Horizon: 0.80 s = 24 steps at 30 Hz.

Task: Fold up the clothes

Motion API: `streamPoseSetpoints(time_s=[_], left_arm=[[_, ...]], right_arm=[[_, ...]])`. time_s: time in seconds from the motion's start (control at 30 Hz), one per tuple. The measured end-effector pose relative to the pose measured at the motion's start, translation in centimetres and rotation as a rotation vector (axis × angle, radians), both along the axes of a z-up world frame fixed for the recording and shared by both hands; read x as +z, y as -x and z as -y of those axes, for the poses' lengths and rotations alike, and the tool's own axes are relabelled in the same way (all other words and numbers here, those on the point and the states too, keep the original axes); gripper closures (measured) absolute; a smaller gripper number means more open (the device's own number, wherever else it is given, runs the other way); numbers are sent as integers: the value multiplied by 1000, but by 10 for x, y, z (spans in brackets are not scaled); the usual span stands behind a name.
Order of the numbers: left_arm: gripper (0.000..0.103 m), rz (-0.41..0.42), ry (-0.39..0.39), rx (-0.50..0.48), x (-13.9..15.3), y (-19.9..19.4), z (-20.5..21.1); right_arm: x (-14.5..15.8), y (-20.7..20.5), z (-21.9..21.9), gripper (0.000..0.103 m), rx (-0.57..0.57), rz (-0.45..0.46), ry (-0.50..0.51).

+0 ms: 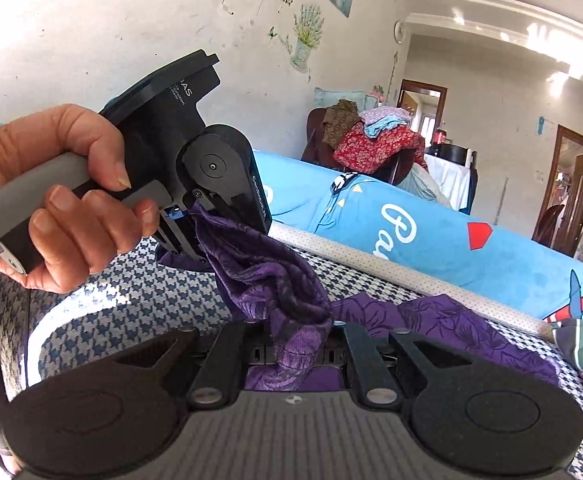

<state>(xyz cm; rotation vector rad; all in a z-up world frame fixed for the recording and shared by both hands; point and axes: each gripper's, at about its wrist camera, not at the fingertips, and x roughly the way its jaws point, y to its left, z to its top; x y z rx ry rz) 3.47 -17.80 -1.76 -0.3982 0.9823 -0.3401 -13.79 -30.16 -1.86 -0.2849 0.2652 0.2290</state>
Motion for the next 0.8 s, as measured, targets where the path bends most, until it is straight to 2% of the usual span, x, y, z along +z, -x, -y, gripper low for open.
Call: streamPoseSetpoints(time_s=[0.2, 0.5, 0.8], left_arm=[[88, 26, 8, -20, 17, -13, 31], [88, 70, -38, -79, 41, -45, 103], [88, 48, -64, -115, 33, -76, 166]], right_arm=[[11, -11, 25, 95, -41, 29, -3], [27, -43, 81, 95, -128, 60, -43], [28, -63, 127, 95, -228, 39, -73]])
